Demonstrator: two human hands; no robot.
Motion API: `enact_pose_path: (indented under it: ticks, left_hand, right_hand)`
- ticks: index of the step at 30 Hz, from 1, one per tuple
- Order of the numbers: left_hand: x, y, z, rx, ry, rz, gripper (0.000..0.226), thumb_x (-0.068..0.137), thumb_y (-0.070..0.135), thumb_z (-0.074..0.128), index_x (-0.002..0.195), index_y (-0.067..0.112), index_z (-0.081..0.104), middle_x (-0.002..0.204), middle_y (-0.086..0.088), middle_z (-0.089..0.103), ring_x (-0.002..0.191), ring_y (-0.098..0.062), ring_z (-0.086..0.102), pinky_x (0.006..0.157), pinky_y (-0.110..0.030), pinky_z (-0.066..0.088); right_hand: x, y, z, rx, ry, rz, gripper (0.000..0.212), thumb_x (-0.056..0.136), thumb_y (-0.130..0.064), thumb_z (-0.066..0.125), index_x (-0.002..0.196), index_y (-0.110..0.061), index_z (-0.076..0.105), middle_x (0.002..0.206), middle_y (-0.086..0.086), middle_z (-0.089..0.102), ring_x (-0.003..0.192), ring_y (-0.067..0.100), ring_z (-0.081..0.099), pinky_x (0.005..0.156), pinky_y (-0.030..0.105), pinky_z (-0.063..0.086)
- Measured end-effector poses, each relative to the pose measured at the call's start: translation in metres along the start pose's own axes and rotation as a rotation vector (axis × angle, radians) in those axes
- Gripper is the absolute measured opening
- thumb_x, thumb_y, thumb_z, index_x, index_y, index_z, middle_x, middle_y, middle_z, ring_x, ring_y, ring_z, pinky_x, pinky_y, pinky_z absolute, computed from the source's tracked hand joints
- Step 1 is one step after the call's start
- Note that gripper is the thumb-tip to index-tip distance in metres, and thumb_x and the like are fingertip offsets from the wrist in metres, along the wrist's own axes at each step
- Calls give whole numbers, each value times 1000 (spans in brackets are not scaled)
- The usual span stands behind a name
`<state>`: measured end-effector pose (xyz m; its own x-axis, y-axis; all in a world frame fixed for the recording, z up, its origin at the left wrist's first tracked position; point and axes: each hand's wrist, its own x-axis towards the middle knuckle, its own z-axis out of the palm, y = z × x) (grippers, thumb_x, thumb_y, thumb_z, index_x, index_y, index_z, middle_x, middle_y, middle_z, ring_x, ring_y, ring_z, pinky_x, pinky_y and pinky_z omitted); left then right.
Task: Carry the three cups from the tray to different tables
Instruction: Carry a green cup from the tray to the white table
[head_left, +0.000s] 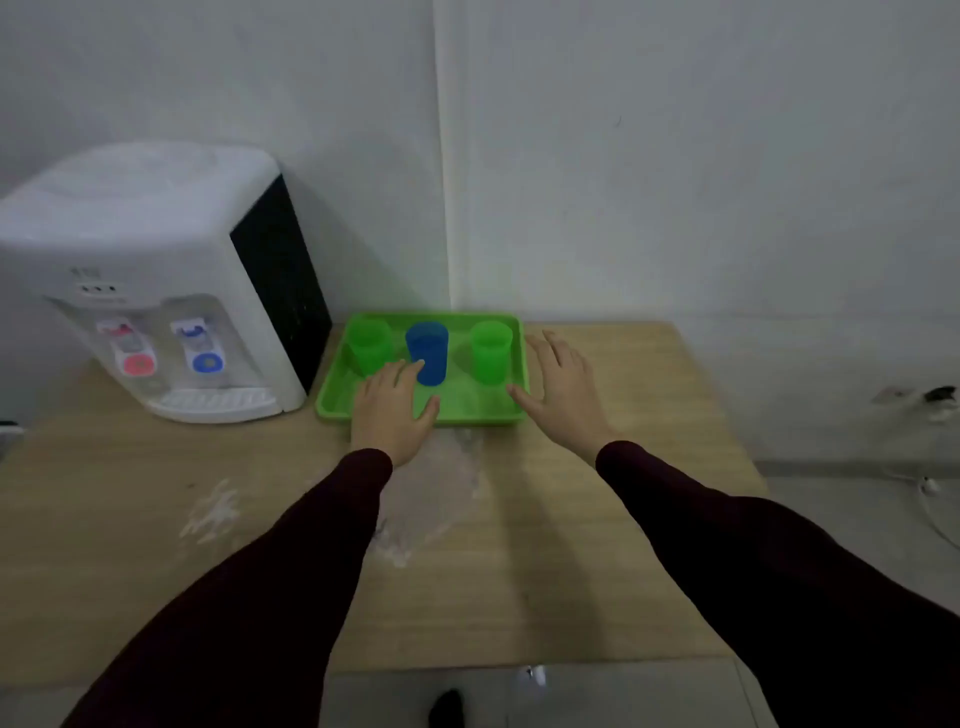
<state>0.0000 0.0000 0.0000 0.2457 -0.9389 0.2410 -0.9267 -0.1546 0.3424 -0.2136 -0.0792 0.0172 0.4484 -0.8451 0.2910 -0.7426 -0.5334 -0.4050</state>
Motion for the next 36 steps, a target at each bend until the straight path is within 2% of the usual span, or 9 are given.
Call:
enact_pose_path:
  ticks: [6,8,10,12,15,19,23,27,36]
  left_hand:
    - [-20,-8,66,-145,-122,-143,48,91,33,52,133,9,48,132,-16,55,121,-33,49,101,-45,40]
    - [-21,-11,90,-184,-146,-208,45,88,27,54,128,7,51,126,-18,59,115,-34,53,97,-43,42]
    - [-26,-14,118,-187,-217,-256,45,86,23,54,127,4,52,129,-21,57,120,-34,49,101,-42,38]
    - [-31,-16,142,-165,-268,-294,52,87,27,53,135,7,45,145,-20,43,136,-32,35,111,-43,27]
    - [-37,-18,169,-51,-313,-311,66,91,49,42,148,21,25,161,-12,13,149,-28,7,118,-46,5]
    - [-40,-12,183,17,-266,-321,73,88,60,22,151,25,13,162,-10,3,149,-28,-2,118,-48,-3]
    - [-39,-12,186,28,-244,-349,72,88,58,28,151,25,16,161,-10,8,149,-28,3,118,-50,2]
    - [-39,-10,184,62,-250,-355,71,89,57,29,150,24,18,161,-10,10,149,-28,3,118,-50,5]
    - [-38,-10,187,54,-284,-370,73,89,58,30,151,25,12,161,-8,0,149,-28,-5,117,-50,-2]
  right_hand:
    - [-22,14,49,247,-142,137,66,92,-30,63,147,-7,35,154,18,32,145,29,26,118,34,21]
    - [-19,18,62,341,-166,188,66,91,-27,64,147,-7,34,153,17,34,143,27,30,116,30,23]
    - [-12,24,75,402,-177,239,65,91,-24,64,147,-6,35,150,16,38,140,26,35,113,26,26]
    - [0,28,84,460,-173,305,66,91,-22,65,147,-6,34,149,15,40,138,26,38,114,31,30]
    - [23,34,99,538,-151,396,68,90,-22,65,148,-7,32,151,13,39,139,26,38,115,45,34]
    - [53,42,121,636,-136,511,78,88,-22,68,151,-7,25,157,12,32,143,26,33,118,46,30]
    - [87,47,140,701,-81,577,91,81,-18,76,152,-4,21,157,13,31,144,24,31,119,38,26]
    - [121,49,164,746,-38,621,102,70,-16,85,149,-4,23,150,13,40,135,19,39,108,21,29]
    - [150,58,201,857,100,703,90,60,-14,91,136,-7,42,125,7,57,116,18,54,98,19,40]
